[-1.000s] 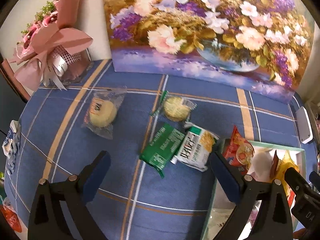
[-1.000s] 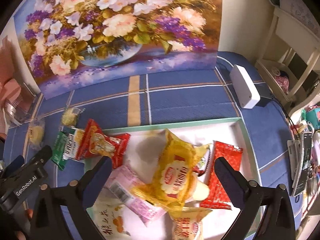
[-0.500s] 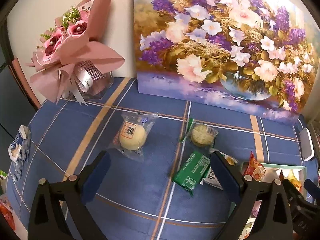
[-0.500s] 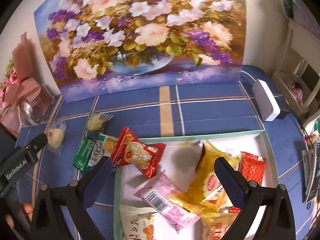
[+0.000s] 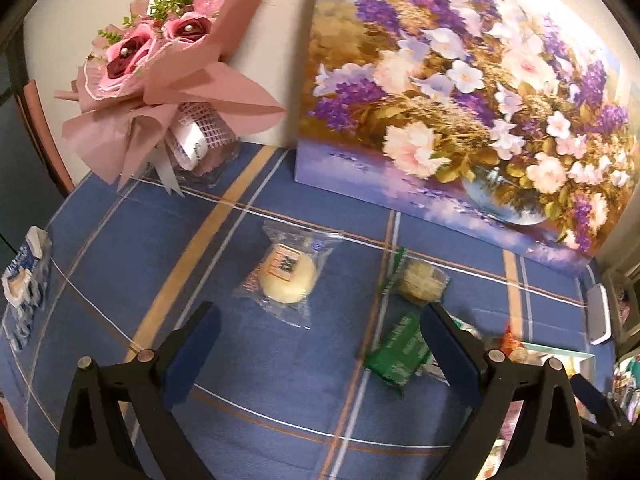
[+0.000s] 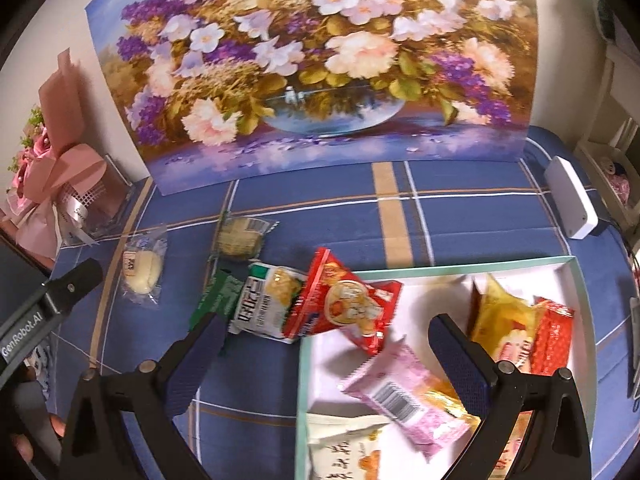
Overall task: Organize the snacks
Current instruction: 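Withdraw both tools from the tray toward the remaining snacks, then move the right tool to the white-green biscuit packet while the left tool approaches the green packet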
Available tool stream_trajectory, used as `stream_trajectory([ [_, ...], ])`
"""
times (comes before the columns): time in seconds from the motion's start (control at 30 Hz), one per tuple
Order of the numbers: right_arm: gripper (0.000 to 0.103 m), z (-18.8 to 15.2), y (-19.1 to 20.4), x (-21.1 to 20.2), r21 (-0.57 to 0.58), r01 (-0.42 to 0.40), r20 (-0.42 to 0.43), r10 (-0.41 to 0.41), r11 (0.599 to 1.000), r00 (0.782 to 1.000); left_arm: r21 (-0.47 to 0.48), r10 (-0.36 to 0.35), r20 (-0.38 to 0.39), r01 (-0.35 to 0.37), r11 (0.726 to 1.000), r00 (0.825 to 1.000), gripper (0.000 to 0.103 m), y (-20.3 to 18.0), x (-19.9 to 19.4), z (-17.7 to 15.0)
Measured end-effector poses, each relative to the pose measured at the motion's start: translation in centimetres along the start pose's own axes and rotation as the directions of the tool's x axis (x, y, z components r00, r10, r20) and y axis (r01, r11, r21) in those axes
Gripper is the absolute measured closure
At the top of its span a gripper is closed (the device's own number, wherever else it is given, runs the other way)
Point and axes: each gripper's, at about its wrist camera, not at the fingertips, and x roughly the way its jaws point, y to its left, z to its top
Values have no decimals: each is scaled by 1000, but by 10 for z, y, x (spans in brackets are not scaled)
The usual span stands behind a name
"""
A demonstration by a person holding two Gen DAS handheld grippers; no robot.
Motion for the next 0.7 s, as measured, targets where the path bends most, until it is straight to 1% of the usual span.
stream_trajectory([
  [0.17,0,2,17,11,1,-37,-22,37,999,999,-21,6,-27,-6,1000,1000,3,14,10,2],
  [0.33,0,2,30,24,7,-67,-42,67,998,997,-62,-6,-43,3,998,999,3,28,18,5],
  [0.47,0,4,32,35,26,-76,-61,77,997,995,-115,-36,-57,30,993,998,3,40,23,6],
  [0.57,0,5,32,42,40,-71,-72,74,997,995,-150,-72,-64,62,987,995,3,45,28,7],
  [0.7,0,7,29,53,65,-67,-88,73,996,993,-154,-119,-86,105,982,989,3,41,40,6],
])
